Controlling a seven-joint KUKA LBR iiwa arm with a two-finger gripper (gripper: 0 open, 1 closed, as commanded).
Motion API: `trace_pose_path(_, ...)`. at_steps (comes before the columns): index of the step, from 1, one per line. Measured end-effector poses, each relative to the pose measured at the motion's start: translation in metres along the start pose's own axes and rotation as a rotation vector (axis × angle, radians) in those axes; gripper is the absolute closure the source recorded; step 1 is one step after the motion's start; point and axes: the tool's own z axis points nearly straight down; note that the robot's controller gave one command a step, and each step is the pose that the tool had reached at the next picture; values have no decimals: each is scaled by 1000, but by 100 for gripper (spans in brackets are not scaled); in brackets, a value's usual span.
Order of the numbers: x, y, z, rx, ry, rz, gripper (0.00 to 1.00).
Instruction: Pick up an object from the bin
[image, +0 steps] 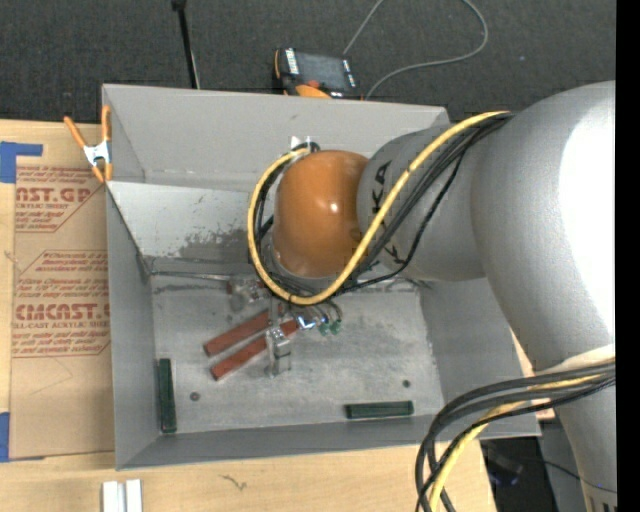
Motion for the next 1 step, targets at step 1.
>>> trace_pose_path(1, 18, -14, -10, -1, 2, 36, 0)
